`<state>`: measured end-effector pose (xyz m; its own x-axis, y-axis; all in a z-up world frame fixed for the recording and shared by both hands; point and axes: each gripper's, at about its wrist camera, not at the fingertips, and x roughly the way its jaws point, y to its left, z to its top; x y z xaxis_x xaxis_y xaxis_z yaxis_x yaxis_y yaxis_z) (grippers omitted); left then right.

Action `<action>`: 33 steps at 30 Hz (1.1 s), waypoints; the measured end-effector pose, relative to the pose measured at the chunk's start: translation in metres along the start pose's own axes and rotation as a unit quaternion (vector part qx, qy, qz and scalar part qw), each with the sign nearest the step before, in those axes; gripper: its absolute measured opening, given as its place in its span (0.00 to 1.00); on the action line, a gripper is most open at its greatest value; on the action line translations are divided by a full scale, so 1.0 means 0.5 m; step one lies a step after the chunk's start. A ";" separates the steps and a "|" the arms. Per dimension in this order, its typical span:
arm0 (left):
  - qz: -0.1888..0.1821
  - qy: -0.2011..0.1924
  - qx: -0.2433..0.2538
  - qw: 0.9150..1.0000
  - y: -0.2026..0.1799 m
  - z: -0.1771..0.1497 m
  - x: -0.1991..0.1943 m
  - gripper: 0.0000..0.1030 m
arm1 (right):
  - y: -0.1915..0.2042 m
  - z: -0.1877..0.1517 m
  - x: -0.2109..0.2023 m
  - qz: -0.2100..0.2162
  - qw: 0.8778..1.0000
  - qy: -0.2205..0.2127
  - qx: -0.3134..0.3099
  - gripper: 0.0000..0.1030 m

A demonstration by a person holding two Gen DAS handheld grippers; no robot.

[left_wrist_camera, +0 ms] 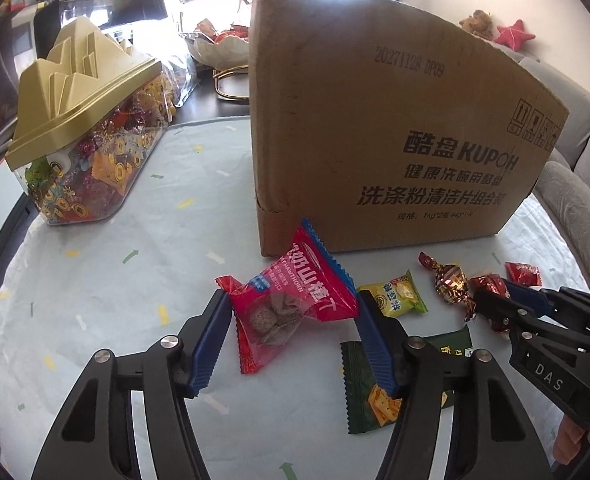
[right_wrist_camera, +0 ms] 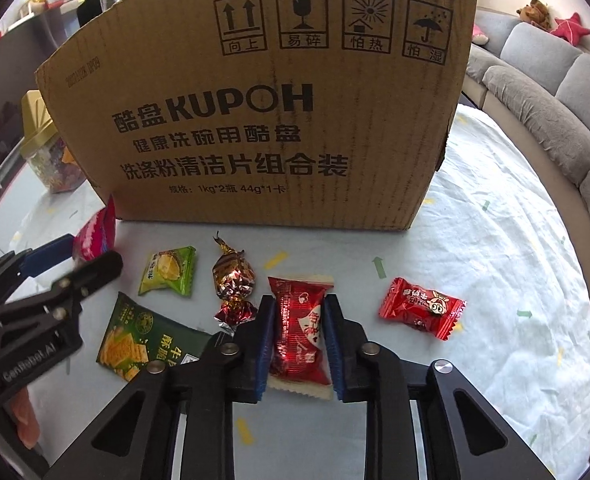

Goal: Organize snacks
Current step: 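Grasp the red-pink packet with the left tool while the right tool grasps a red wrapped candy, then lift both held snacks over the box rim and release them inside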

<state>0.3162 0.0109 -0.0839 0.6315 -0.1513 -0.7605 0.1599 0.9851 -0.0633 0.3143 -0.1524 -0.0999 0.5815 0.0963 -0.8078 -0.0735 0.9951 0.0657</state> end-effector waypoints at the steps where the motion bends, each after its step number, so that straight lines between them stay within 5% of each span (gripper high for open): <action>1: -0.004 -0.001 -0.003 1.000 0.003 -0.001 -0.002 0.54 | 0.012 0.001 0.004 -0.001 1.000 -0.001 0.001 0.23; 7: -0.010 -0.004 -0.003 1.000 0.003 -0.009 -0.011 0.43 | 0.024 -0.006 -0.005 0.000 1.000 -0.011 0.004 0.22; 9: -0.018 -0.009 -0.008 1.000 0.001 -0.014 -0.025 0.30 | 0.031 -0.012 -0.017 0.002 1.000 -0.017 0.002 0.22; 11: -0.031 -0.013 -0.008 0.999 -0.001 -0.014 -0.037 0.04 | 0.027 -0.019 -0.034 0.005 1.000 -0.024 0.001 0.22; 33: -0.052 -0.096 0.002 0.994 -0.030 0.001 -0.189 0.03 | -0.013 -0.030 -0.173 0.051 0.995 -0.084 -0.002 0.22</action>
<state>0.2546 0.0104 -0.0106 0.7440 -0.2655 -0.6132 0.2348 0.9630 -0.1321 0.2524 -0.1674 -0.0392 0.6976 0.2003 -0.6879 -0.1426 0.9797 0.1406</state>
